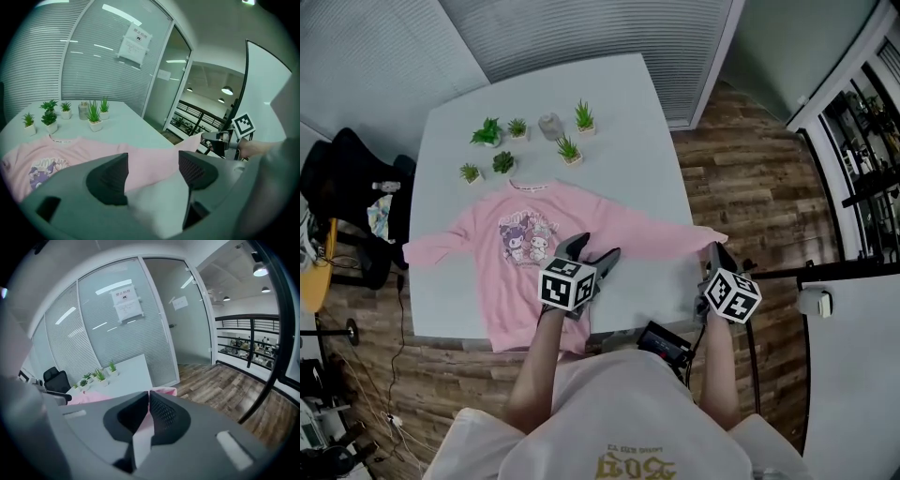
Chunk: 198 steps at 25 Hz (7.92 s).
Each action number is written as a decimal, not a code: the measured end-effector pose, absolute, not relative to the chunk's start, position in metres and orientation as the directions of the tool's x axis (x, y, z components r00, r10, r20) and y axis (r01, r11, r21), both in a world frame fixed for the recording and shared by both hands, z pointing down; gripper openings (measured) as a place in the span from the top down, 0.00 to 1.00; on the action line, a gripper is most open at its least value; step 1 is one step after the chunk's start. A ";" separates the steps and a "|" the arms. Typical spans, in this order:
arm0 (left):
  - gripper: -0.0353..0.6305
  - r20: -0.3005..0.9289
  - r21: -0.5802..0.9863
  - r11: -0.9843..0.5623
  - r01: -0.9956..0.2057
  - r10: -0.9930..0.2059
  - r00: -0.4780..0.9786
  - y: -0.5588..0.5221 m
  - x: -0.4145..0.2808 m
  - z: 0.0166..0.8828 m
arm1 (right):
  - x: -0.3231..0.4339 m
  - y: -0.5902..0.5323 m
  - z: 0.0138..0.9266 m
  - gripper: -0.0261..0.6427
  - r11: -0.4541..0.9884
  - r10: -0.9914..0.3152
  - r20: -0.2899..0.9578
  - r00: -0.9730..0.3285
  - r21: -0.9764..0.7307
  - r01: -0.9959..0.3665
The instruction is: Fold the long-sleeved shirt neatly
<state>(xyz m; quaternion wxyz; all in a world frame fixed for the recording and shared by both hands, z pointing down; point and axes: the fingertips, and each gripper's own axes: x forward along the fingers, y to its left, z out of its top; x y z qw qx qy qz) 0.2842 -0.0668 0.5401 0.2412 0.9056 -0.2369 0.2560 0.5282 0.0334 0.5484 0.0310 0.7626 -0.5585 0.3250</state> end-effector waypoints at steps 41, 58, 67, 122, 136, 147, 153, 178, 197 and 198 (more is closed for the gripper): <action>0.43 0.489 0.290 -0.583 -0.759 -0.591 0.641 -0.151 0.041 0.471 | 0.285 -0.109 0.467 0.93 0.038 -0.911 0.343 -0.230 -0.484 -0.874; 0.43 0.535 0.356 -0.572 -0.739 -0.523 0.663 -0.202 -0.031 0.512 | 0.163 -0.189 0.430 0.93 0.160 -0.893 0.308 -0.326 -0.460 -0.873; 0.44 0.516 0.396 -0.555 -0.732 -0.525 0.677 -0.221 -0.056 0.514 | 0.088 -0.223 0.460 0.93 0.244 -0.834 0.352 -0.424 -0.454 -0.857; 0.43 0.585 0.314 -0.399 -0.861 -0.634 0.507 -0.172 -0.147 0.531 | -0.024 -0.129 0.505 0.79 0.444 -0.635 0.437 -0.637 -0.468 -0.764; 0.44 0.622 0.246 -0.262 -0.933 -0.695 0.359 -0.171 -0.251 0.522 | -0.041 -0.120 0.483 0.79 0.428 -0.663 0.402 -0.631 -0.489 -0.760; 0.45 0.691 0.260 -0.222 -0.940 -0.637 0.342 -0.240 -0.362 0.575 | -0.113 -0.177 0.514 0.80 0.310 -0.683 0.477 -0.553 -0.496 -0.811; 0.48 0.719 0.262 -0.195 -0.945 -0.614 0.326 -0.280 -0.417 0.605 | -0.152 -0.198 0.537 0.81 0.264 -0.674 0.526 -0.518 -0.483 -0.835; 0.91 0.712 0.274 -0.275 -0.922 -0.586 0.387 -0.341 -0.445 0.640 | -0.192 -0.220 0.555 0.85 0.226 -0.653 0.588 -0.477 -0.451 -0.864; 0.91 0.435 0.033 -0.515 -0.857 -0.764 0.476 -0.305 -0.402 0.500 | -0.157 -0.195 0.516 0.88 0.239 -0.721 0.497 -0.483 -0.476 -0.847; 0.91 0.427 0.011 -0.525 -0.851 -0.767 0.479 -0.303 -0.397 0.494 | -0.154 -0.194 0.513 0.87 0.238 -0.726 0.491 -0.481 -0.476 -0.847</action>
